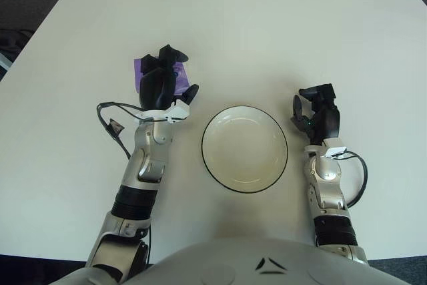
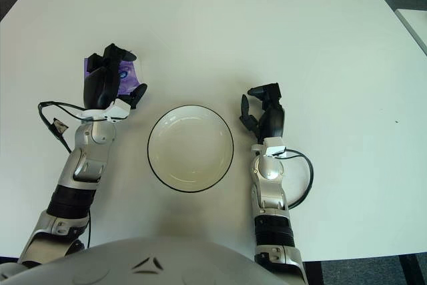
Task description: Put the tissue paper into the plate.
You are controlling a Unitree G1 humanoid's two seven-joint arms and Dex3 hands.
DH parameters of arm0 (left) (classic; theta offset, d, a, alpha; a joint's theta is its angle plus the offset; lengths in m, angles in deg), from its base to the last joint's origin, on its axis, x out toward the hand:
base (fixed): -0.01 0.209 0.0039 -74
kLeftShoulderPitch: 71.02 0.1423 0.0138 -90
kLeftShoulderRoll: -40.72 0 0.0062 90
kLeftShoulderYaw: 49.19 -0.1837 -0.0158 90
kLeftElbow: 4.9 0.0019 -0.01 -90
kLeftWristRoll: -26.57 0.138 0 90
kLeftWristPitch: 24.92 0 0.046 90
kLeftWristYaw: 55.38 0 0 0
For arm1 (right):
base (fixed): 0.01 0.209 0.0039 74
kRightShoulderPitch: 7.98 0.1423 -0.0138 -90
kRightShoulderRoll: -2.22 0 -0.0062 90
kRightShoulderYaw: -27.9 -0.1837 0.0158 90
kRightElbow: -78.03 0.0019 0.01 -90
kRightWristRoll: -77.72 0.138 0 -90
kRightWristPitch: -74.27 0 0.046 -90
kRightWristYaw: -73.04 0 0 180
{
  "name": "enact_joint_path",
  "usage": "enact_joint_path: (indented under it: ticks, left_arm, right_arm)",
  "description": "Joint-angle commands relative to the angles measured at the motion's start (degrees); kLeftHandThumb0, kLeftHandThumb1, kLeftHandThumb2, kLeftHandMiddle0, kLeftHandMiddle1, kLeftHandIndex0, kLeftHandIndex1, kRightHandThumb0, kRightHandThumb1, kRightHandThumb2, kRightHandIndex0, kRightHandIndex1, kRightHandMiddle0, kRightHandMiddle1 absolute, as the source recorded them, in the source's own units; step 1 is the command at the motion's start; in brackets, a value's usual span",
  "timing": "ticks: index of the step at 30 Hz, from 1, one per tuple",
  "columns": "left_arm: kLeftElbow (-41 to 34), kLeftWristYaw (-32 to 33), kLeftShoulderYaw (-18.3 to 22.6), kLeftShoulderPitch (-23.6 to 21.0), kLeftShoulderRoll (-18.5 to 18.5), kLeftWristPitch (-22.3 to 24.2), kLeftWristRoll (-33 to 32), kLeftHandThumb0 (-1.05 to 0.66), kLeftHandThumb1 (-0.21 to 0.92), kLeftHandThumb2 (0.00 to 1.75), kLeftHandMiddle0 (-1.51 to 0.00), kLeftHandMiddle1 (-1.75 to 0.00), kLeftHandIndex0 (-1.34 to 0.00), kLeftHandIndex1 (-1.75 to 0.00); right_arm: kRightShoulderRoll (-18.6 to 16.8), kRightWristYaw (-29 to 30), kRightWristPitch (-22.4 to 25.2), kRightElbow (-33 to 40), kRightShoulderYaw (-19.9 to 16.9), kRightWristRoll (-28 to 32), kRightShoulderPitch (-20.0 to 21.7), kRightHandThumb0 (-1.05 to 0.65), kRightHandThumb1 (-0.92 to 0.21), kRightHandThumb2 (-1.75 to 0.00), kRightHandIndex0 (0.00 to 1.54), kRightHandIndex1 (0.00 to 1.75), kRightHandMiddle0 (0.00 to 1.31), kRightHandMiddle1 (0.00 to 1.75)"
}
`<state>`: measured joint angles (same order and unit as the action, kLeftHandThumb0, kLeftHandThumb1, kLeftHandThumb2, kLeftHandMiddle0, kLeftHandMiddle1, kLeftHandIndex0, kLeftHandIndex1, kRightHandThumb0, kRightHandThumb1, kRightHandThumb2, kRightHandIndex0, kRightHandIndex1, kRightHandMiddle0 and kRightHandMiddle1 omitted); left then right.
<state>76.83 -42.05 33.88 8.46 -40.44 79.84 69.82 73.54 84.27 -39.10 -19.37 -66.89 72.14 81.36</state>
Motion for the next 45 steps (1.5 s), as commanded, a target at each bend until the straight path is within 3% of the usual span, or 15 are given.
enact_joint_path:
  ticks: [1, 3, 5, 7, 17, 29, 34, 45]
  left_arm:
    - [-0.42, 0.74, -0.26, 0.49, -0.43, -0.14, 0.14, -0.79, 0.40, 0.83, 0.00, -0.91, 0.00, -0.39]
    - [-0.68, 0.46, -0.47, 0.60, -0.67, -0.08, 0.33, -0.81, 0.43, 0.81, 0.00, -0.79, 0.00, -0.25]
    - [-0.90, 0.19, -0.66, 0.66, -0.83, 0.02, 0.43, -0.85, 0.49, 0.75, 0.00, -0.54, 0.00, -0.10]
    - [-1.16, -0.23, -0.87, 0.72, -1.02, 0.14, 0.46, -0.87, 0.51, 0.72, 0.00, -0.43, 0.00, -0.05]
    - [-2.02, -4.07, -1.47, 0.32, -2.84, -0.34, -0.66, -0.89, 0.53, 0.66, 0.00, -0.05, 0.00, 0.00]
    - [-4.81, -4.10, -0.77, 2.61, -6.32, -6.34, -2.21, -0.87, 0.47, 0.71, 0.00, 0.00, 0.00, 0.00]
    - [-10.68, -4.95, 0.15, 5.49, -7.31, -8.35, -2.89, -0.89, 0.51, 0.68, 0.00, 0.00, 0.00, 0.00]
    - [-9.80, -4.32, 0.66, 4.28, -8.91, -11.90, -2.03, -0.95, 0.58, 0.60, 0.00, 0.00, 0.00, 0.00]
  right_arm:
    - [-0.30, 0.30, 0.15, -5.19, -0.05, 0.06, -2.58, -0.37, -0.76, -0.76, 0.56, 1.15, 0.29, 1.75]
    - [-0.31, 0.25, 0.00, -5.28, 0.01, 0.18, -2.56, -0.37, -0.76, -0.76, 0.56, 1.14, 0.29, 1.75]
    - [-0.32, 0.19, -0.13, -5.35, 0.05, 0.27, -2.55, -0.37, -0.76, -0.76, 0.56, 1.14, 0.29, 1.75]
    - [-0.31, 0.13, -0.24, -5.42, 0.09, 0.34, -2.57, -0.37, -0.75, -0.76, 0.56, 1.14, 0.29, 1.75]
    - [0.00, 0.13, 0.67, -5.36, 0.24, -0.02, -2.55, -0.37, -0.78, -0.73, 0.57, 1.13, 0.28, 1.75]
    - [0.23, 0.55, 1.17, -5.95, 0.15, -0.13, -2.10, -0.37, -0.77, -0.74, 0.56, 1.14, 0.28, 1.75]
    - [0.10, 0.98, 1.35, -5.67, 0.34, -0.45, -2.06, -0.37, -0.76, -0.76, 0.55, 1.14, 0.29, 1.75]
    - [0.50, 0.37, 1.59, -5.70, 0.74, -0.16, -1.76, -0.38, -0.73, -0.80, 0.56, 1.13, 0.31, 1.75]
